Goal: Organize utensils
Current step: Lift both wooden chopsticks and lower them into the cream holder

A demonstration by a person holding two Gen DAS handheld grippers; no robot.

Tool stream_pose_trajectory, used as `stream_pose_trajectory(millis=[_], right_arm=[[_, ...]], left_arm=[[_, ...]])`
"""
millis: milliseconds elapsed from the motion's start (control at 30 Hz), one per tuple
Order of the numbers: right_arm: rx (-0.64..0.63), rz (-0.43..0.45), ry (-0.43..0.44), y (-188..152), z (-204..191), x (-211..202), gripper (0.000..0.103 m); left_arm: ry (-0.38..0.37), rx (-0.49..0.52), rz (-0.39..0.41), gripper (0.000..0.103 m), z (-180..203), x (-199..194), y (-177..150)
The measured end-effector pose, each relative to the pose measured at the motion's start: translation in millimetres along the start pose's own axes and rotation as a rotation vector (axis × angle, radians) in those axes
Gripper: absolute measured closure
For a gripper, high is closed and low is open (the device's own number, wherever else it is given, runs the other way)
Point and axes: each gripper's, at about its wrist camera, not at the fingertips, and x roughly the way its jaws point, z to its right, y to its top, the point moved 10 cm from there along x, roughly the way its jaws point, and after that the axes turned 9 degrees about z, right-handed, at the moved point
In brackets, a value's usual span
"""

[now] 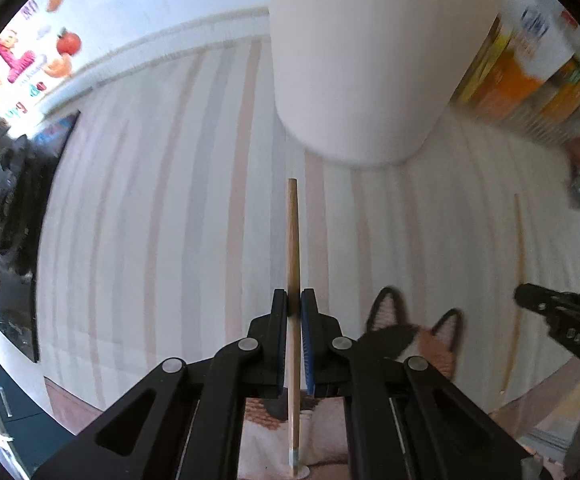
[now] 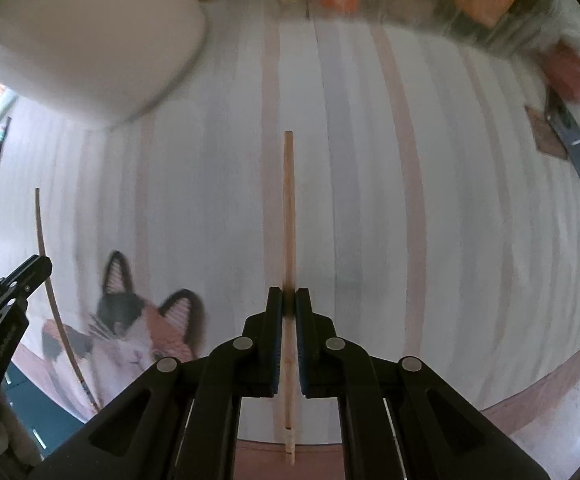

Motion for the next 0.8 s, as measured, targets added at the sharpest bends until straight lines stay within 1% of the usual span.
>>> stream_pose_trajectory(millis=[167, 233, 300, 367, 400, 467, 500, 567, 600, 633, 667, 700, 800], right_arm=[[-0.017, 0.108, 0.05, 13, -15, -40, 0.097], [-0.013, 0.159, 0.075, 22, -20, -61, 0.097], [-0.011, 0.217, 0.102, 32, -24, -87, 0.097], [0.002, 0.292, 0.139, 48, -29, -123, 0.097], [0.008, 0.318, 0.149, 57, -29, -135, 0.097], [0.022, 0.405, 0.189, 78, -34, -178, 0.097], [0.025, 0.433, 0.2, 92, -33, -193, 0.097], [0.033, 0.519, 0.233, 118, -36, -235, 0.097], [0.042, 0.577, 0.259, 136, -41, -262, 0.097], [0.041, 0.613, 0.273, 150, -43, -278, 0.097], [0.046, 0.672, 0.285, 166, -47, -303, 0.097], [0.041, 0.713, 0.292, 183, -53, -318, 0.097], [0.048, 0.818, 0.3, 224, -64, -356, 0.097]], left_arm=[[-0.017, -0.024, 0.117, 0.099, -5, -49, 30], [-0.025, -0.038, 0.179, 0.099, -9, -74, 45], [-0.041, -0.058, 0.25, 0.099, -12, -105, 64], [-0.058, -0.073, 0.313, 0.099, -15, -134, 81], [-0.075, -0.081, 0.354, 0.099, -15, -154, 92], [-0.106, -0.089, 0.424, 0.099, -19, -187, 117], [-0.122, -0.09, 0.456, 0.099, -17, -203, 128], [-0.152, -0.099, 0.512, 0.099, -14, -228, 152], [-0.17, -0.096, 0.552, 0.099, -18, -240, 169], [-0.172, -0.098, 0.584, 0.099, -18, -248, 182], [-0.174, -0.09, 0.624, 0.099, -14, -259, 199], [-0.169, -0.087, 0.652, 0.099, -13, -266, 213], [-0.149, -0.081, 0.708, 0.099, -10, -272, 247]])
